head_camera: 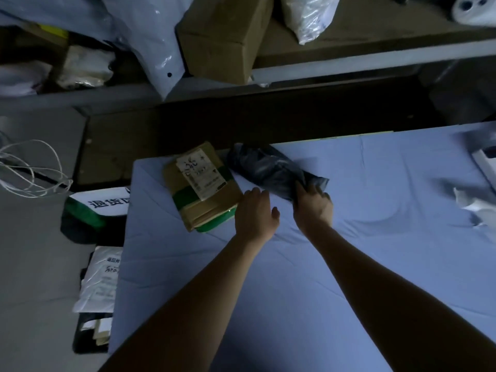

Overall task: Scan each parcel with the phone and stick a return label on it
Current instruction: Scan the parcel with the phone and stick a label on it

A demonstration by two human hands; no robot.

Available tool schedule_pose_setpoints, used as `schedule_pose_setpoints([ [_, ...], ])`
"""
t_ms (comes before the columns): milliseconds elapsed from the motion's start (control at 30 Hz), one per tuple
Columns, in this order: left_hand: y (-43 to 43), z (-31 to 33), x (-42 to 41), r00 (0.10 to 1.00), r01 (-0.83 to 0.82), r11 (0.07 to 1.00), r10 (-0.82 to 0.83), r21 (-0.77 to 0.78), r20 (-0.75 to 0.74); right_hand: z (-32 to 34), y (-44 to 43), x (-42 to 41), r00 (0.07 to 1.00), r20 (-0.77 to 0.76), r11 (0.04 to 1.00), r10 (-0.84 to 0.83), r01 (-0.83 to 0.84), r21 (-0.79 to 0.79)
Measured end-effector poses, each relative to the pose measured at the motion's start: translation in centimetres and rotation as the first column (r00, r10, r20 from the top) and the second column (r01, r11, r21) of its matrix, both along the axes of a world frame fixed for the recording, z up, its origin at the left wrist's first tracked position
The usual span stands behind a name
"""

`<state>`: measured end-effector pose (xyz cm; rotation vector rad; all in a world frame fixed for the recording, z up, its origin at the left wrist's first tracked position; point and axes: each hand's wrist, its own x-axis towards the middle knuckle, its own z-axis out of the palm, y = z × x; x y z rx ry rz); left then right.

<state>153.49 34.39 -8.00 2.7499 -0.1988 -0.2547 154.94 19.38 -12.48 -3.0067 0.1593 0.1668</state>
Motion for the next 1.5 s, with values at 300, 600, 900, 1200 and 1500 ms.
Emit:
schedule_pose_setpoints([
  [300, -1.0, 0.2, -2.7, 0.912, -0.411, 0.747, 0.326, -0.523, -0.251, 8.2, -5.7, -6.0, 0.951, -0.228, 0.676, -0.210, 0.310, 0.669],
  [600, -11.2, 2.6, -9.8, 0.747, -0.556, 0.344, -0.193, -0.757, -0.636, 11.0, -16.2, -17.6, 0.886, -0.359, 0.010, -0.294, 0.378, 0.926],
  [900, -27.5, -0.3, -14.7, 0.909, -0.326, 0.491, -0.073, -0.808, -0.411, 5.5, -30.4, -24.0, 0.826, -0.354, 0.105, -0.438, 0.438, 0.893],
  [1200, -41.0, -1.4, -20.7, 0.912, -0.401, 0.539, 0.153, -0.741, -0.381, 4.1, -43.7, -27.8, 0.877, -0.364, 0.298, -0.315, 0.455, 0.839],
  [1500, -43.8, -2.8, -22.4, 0.879, -0.471, 0.495, 0.196, -0.730, -0.435, 4.4, -50.9, -27.5, 0.887, -0.229, 0.571, -0.400, 0.437, 0.695],
])
